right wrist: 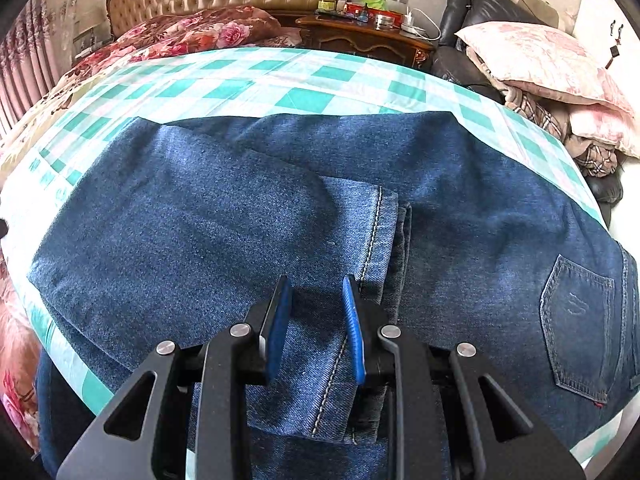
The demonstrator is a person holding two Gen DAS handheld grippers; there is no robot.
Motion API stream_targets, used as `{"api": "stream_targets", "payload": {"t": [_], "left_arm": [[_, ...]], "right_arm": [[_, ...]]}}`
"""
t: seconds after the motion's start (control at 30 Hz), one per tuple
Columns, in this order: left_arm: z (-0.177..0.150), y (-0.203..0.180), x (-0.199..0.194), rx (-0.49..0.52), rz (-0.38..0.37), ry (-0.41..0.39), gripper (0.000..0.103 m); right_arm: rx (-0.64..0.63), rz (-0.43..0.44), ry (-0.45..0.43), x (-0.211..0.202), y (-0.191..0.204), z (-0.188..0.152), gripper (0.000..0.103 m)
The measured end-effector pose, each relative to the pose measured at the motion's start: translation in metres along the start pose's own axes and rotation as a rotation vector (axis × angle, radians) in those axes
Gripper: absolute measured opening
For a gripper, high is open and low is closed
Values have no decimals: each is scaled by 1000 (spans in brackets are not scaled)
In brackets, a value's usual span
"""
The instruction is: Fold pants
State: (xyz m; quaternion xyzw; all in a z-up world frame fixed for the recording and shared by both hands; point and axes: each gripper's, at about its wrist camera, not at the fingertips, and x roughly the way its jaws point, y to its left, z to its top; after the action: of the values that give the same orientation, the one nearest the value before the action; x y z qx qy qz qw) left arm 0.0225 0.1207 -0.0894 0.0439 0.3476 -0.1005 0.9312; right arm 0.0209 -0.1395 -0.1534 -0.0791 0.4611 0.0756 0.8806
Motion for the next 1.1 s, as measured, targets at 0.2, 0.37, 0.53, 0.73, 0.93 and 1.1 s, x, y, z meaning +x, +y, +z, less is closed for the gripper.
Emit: {"api": "stream_targets", "payload": {"t": [0.2,0.37,0.53,0.73,0.93,1.1], "left_arm": [[33,-17,113,24,-107,253,32],[76,-3,127,0,-26,197,27],[82,-24,166,22,-115,279,31],[89,11,160,-195,0,227,36],[52,1,100,-342,-48,175,84],[13,-6,75,-382,-18,165,101]], "right_arm": [[4,4,8,0,-1,2,22],[8,2,5,0,-1,1,22],[9,3,8,0,0,1,22],[11,5,14,0,0,3,23],[98,54,-47,-16,-14,18,61],[71,-6,-129,-16,-25,53,77]]}}
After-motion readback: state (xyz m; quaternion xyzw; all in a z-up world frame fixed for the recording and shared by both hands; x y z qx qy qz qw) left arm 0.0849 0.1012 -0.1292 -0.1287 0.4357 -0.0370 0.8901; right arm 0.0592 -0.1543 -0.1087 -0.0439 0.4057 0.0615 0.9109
